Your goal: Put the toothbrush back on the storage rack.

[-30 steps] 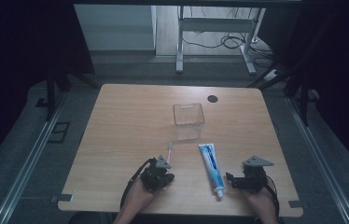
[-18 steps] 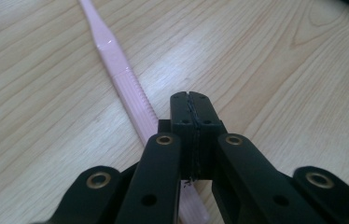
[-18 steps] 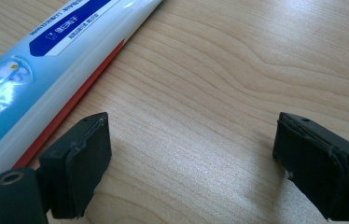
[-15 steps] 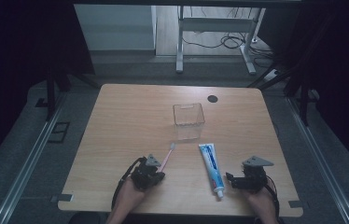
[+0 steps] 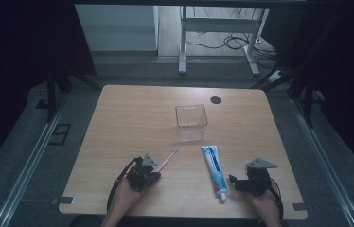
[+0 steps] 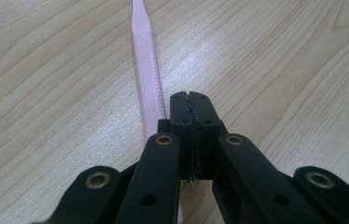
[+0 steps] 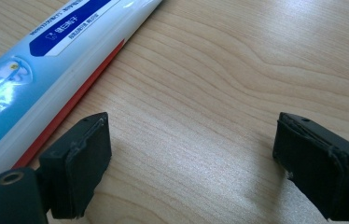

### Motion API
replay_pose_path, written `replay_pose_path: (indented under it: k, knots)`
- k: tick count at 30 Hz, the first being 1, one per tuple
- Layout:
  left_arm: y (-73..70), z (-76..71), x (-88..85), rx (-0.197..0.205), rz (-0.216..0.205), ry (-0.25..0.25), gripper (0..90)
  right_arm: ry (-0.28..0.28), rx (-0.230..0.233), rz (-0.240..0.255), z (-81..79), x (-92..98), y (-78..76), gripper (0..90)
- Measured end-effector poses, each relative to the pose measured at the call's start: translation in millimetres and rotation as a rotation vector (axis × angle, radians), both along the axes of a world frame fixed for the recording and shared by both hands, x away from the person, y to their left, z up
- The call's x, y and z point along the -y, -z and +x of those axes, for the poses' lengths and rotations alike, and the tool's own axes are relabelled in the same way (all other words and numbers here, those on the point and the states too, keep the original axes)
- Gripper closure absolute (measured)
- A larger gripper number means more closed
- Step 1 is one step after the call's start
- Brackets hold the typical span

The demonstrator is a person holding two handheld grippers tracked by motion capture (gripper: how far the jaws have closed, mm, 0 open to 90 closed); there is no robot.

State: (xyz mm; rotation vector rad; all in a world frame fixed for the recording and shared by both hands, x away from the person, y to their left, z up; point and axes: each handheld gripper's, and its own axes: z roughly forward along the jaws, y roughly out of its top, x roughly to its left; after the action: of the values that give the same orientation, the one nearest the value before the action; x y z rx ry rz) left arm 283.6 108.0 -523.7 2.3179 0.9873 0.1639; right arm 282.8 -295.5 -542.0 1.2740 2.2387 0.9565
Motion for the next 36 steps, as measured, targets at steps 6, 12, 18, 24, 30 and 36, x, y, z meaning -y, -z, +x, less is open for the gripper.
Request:
replay_pose_path:
  k: [6,12,18,24,30,36]
  knots:
    - [-4.3,1.0,-0.7,0.001,-0.003,0.001,86.2,0.0,0.0,0.0,0.0,0.0,0.0,11.0]
    - [-10.5,5.0,-1.6,-0.001,0.011,-0.002,79.4,0.0,0.0,0.0,0.0,0.0,0.0,11.0]
    - [-16.0,14.7,-1.3,-0.004,0.051,0.006,72.3,-0.001,0.0,-0.001,0.0,0.0,0.0,11.0]
    - [-22.4,27.4,3.0,-0.036,0.103,0.005,66.8,0.001,-0.002,0.0,-0.1,-0.1,-0.1,11.0]
    - [-27.6,39.2,7.7,-0.067,0.132,0.013,64.5,0.001,-0.002,0.001,-0.1,0.0,-0.1,11.0]
    - [-29.9,52.9,15.4,-0.114,0.173,0.031,63.1,0.002,-0.003,0.001,-0.2,0.0,-0.2,11.0]
